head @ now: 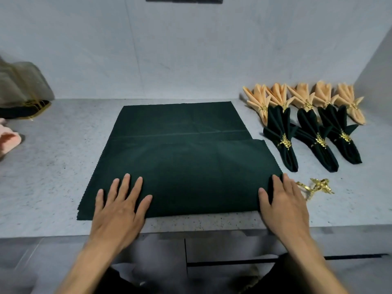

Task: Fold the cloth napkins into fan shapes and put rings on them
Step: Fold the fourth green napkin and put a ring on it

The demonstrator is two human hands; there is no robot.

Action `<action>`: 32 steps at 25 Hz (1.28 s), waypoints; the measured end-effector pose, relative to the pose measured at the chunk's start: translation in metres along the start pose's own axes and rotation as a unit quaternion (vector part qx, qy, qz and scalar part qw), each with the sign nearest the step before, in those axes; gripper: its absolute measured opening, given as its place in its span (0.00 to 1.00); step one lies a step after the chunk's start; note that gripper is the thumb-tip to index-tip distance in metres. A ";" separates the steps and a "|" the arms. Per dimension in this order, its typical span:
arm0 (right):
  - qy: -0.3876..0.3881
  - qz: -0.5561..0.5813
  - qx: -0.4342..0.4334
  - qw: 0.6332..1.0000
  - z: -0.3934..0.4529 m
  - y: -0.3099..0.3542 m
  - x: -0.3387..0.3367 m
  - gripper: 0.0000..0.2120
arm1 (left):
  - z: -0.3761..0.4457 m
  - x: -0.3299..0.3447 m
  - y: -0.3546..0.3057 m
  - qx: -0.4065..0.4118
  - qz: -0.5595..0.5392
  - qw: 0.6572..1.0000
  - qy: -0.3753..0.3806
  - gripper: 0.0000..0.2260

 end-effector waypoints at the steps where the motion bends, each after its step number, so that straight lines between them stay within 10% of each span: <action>1: -0.022 0.004 0.001 1.000 0.005 0.000 -0.003 0.25 | 0.002 0.001 -0.001 0.022 -0.001 1.000 -0.001 0.36; 6: -0.104 0.028 -0.103 0.989 0.006 0.045 -0.006 0.17 | 0.010 0.011 -0.015 0.082 -0.032 0.996 0.024 0.40; 10: 0.048 0.115 -0.235 0.964 -0.036 0.140 0.021 0.29 | 0.009 0.013 -0.014 0.079 -0.032 0.996 0.036 0.40; 16: 0.089 0.051 -0.206 0.973 -0.036 0.123 0.023 0.38 | 0.018 -0.010 0.016 -0.001 -0.014 0.995 0.099 0.27; 20: 0.093 0.036 -0.207 0.973 -0.037 0.126 0.026 0.37 | 0.100 -0.022 0.032 0.020 -0.026 0.999 0.011 0.19; 26: 0.014 0.015 -0.206 0.978 -0.040 0.123 0.034 0.28 | 0.204 -0.019 0.061 0.034 0.036 0.994 0.097 0.25; 32: 0.005 0.008 -0.208 0.978 -0.040 0.119 0.040 0.29 | 0.210 -0.023 0.080 -0.115 -0.229 0.961 0.105 0.08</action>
Point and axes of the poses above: each hand's wrist, its own z-axis towards the middle knuckle, its own x-axis out of the palm, y = z × x, the point moved 1 cm from there along z, towards the middle knuckle, and after that the axes turned 8 degrees about -y, right-handed, at the moved point
